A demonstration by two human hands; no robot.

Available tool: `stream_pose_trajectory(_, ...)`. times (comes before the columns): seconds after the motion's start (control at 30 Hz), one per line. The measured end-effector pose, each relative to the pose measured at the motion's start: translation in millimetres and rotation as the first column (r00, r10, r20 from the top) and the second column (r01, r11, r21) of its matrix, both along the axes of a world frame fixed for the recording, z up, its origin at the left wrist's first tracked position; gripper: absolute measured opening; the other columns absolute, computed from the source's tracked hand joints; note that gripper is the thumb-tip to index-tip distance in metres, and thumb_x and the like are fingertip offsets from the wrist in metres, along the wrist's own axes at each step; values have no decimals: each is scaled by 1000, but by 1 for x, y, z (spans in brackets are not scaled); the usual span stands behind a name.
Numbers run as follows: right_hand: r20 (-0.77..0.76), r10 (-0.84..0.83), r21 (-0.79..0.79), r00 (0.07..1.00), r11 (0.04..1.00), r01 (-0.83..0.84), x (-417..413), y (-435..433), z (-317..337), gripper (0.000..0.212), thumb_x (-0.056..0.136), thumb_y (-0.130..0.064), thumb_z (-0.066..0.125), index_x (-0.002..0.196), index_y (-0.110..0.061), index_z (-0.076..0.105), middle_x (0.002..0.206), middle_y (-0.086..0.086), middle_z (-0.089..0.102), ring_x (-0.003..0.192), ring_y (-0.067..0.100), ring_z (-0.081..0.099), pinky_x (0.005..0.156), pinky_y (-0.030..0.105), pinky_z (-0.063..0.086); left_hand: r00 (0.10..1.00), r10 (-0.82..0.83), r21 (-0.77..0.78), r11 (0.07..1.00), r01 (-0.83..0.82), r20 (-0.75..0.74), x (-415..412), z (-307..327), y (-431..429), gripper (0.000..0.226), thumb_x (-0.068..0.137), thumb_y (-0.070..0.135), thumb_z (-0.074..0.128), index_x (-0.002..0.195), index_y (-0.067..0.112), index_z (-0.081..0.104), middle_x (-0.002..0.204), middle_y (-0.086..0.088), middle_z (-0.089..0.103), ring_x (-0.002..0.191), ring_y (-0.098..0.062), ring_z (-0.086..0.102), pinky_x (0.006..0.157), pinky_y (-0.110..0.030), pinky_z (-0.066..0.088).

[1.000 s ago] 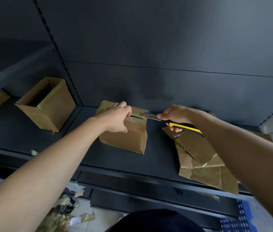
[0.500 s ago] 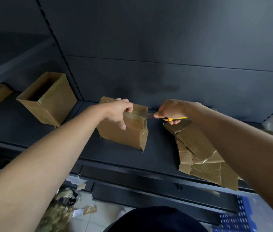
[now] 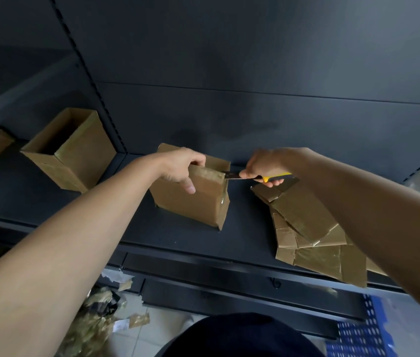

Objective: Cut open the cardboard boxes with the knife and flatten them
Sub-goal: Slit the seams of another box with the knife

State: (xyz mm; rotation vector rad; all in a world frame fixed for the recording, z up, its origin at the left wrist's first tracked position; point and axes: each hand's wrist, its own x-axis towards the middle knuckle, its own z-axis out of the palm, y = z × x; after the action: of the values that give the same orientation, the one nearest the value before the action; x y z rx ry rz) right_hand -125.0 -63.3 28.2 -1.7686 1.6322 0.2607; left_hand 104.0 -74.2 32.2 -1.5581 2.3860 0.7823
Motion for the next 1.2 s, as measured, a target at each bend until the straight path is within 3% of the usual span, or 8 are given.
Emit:
stream_pose_trajectory(0.23, 131, -96, 374, 987, 926, 40, -2, 9, -6, 45, 100, -42, 43, 71, -8, 51, 59, 8, 54, 49, 20, 50, 55, 28, 43, 993, 67, 38, 997, -64, -101, 2, 0, -1, 35, 76, 27, 79, 101, 23, 54, 109, 3, 57, 96, -17, 55, 81, -34, 46)
stream_pose_trajectory(0.33, 153, -207, 317, 966, 936, 151, -15, 12, -5, 47, 100, -47, 40, 80, -8, 58, 65, 8, 54, 57, 21, 52, 61, 30, 48, 955, 122, -6, 992, -129, -271, 0, 3, 2, 22, 90, 39, 61, 102, 21, 66, 106, 9, 61, 97, -10, 56, 77, -23, 41)
stream_pose_trajectory(0.47, 134, -262, 251, 956, 942, 223, -20, 15, 0, 56, 101, -50, 30, 83, -8, 61, 66, 8, 49, 55, 22, 50, 64, 33, 52, 938, 138, -175, 964, -201, -319, -2, -4, -2, 20, 94, 24, 59, 110, 18, 68, 109, 6, 58, 103, -11, 51, 89, -27, 38)
stream_pose_trajectory(0.53, 114, -285, 133, 952, 954, 269, -20, 16, 0, 60, 101, -50, 27, 83, -7, 65, 65, 8, 48, 51, 21, 47, 56, 30, 50, 937, 153, -164, 963, -212, -314, -3, -6, -3, 18, 96, 26, 54, 93, 16, 69, 90, 5, 56, 85, -13, 51, 77, -29, 40)
stream_pose_trajectory(0.6, 186, -357, 52, 916, 934, 353, -23, 15, -3, 62, 101, -48, 26, 73, -6, 62, 61, 9, 46, 46, 20, 43, 49, 26, 44, 936, 185, -170, 955, -243, -300, -2, -7, -5, 36, 98, 30, 48, 67, 13, 48, 64, 3, 40, 59, -16, 38, 58, -29, 29)
stream_pose_trajectory(0.67, 254, -411, -20, 876, 903, 429, -26, 13, -3, 62, 101, -47, 26, 66, -5, 57, 57, 10, 45, 43, 20, 41, 47, 25, 41, 950, 200, -213, 944, -252, -239, 4, -9, -6, 40, 98, 32, 46, 63, 13, 40, 58, 2, 31, 54, -18, 32, 55, -29, 25)
stream_pose_trajectory(0.97, 85, -196, -132, 977, 970, 206, 5, 22, -7, 58, 100, -51, 31, 79, -9, 65, 67, 6, 54, 58, 23, 51, 66, 30, 44, 996, 46, -378, 923, -70, -71, 3, -10, -4, 22, 98, 29, 43, 85, 15, 55, 91, 1, 59, 88, -25, 56, 87, -45, 45)
stream_pose_trajectory(1.2, -54, -166, -216, 985, 965, 150, 15, 29, -11, 52, 99, -53, 33, 111, -11, 61, 119, 8, 60, 110, 26, 54, 87, 31, 36, 995, 76, -396, 917, -45, 63, -6, -4, -1, 19, 100, 27, 44, 89, 14, 52, 88, -3, 56, 83, -27, 52, 76, -38, 43)
